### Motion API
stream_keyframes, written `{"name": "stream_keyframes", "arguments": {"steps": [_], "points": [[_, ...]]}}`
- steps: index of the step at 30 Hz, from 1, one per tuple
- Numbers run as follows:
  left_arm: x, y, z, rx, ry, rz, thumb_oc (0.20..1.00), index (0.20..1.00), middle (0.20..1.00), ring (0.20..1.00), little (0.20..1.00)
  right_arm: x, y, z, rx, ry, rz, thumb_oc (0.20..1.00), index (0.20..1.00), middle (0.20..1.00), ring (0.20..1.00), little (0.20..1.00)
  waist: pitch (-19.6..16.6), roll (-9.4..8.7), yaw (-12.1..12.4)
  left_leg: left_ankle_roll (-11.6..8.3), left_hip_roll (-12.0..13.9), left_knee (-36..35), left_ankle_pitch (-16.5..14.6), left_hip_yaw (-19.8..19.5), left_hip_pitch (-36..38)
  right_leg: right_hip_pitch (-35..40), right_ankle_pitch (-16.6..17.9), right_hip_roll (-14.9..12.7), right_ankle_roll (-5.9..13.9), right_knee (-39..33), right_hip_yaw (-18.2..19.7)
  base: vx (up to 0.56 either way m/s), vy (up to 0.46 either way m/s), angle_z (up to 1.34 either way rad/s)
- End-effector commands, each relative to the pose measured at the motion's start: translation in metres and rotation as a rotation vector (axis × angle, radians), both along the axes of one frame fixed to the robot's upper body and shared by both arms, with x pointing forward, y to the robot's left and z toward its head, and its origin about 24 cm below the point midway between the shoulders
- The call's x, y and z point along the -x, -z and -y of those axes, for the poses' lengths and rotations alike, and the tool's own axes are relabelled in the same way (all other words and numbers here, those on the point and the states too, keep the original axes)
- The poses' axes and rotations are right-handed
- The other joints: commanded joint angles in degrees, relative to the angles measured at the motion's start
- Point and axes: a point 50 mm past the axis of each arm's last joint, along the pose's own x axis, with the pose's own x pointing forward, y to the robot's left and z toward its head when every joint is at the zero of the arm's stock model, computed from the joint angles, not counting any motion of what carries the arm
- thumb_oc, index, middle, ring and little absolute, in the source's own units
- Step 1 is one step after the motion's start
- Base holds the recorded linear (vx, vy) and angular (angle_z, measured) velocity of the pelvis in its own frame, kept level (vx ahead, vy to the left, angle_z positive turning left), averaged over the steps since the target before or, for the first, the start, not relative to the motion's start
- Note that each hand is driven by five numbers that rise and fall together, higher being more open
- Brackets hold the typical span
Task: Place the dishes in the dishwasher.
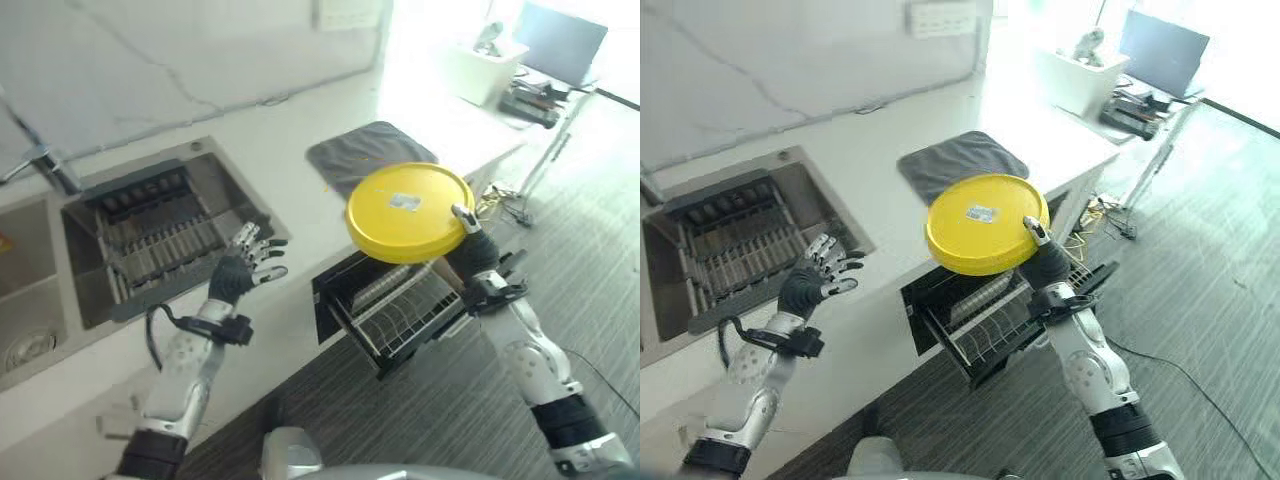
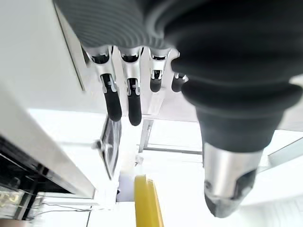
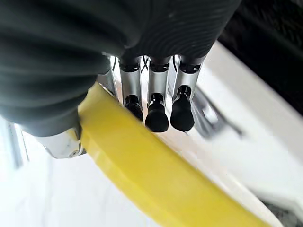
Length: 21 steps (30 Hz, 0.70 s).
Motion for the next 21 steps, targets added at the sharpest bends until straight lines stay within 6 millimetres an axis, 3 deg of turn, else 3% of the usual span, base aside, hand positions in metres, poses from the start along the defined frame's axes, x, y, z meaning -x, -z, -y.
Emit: {"name": "stream_keyframes", "arguments": {"steps": [1,2,6,14,21], "points": [[-0.006,-0.043,-0.005,-0.088,0.049,0.198,1.000,1.000,1.000,1.000,1.000,-0.008,-0.053,-0.031,-0.115,-0.071,0.265,0.200,0.200,0.200,0.200,0.200,-4.0,-3.84,2.4,-5.14,-5.6,-2.8,-12.2,-6.5,0.6,1.2,-0.3,-5.4,1.89,-0.2,3.9,0.01,0.017,0.21],[-0.005,-0.041,-0.008,-0.095,0.044,0.193,1.000,1.000,1.000,1.000,1.000,-0.009,-0.054,-0.035,-0.130,-0.085,0.269,0.200,0.200,0.200,0.200,0.200,-4.5,-3.25,2.8,-4.93,-5.9,-4.7,-11.9,-7.5,2.1,1.0,-0.5,-5.4,1.81,-0.1,4.6,0.03,0.037,-0.07],[-0.009,-0.041,-0.006,-0.096,0.035,0.183,1.000,1.000,1.000,1.000,1.000,-0.003,-0.050,-0.038,-0.171,-0.095,0.270,0.200,0.200,0.200,0.200,0.200,-5.9,-3.04,2.0,-4.93,-5.9,-6.0,-12.1,-4.7,3.6,1.7,-0.1,-6.6,2.88,-0.9,2.0,0.03,0.022,-0.27],[-0.003,-0.038,-0.012,-0.104,0.031,0.163,1.000,1.000,1.000,1.000,1.000,0.002,-0.043,-0.019,-0.200,-0.009,0.252,0.200,0.200,0.200,0.200,0.200,-7.3,-2.69,2.4,-4.91,-5.4,-6.0,-12.9,-3.6,4.7,2.0,0.5,-8.6,4.12,-0.8,-1.2,0.01,0.001,-0.03],[-0.002,-0.038,-0.017,-0.102,0.013,0.160,1.000,1.000,1.000,1.000,1.000,-0.002,-0.031,-0.001,-0.205,0.096,0.203,0.200,0.200,0.200,0.200,0.200,-7.4,-2.87,2.4,-5.41,-4.3,-6.0,-12.7,-3.0,4.9,2.1,0.4,-8.7,4.08,-0.8,-2.1,0.00,-0.003,0.00]]}}
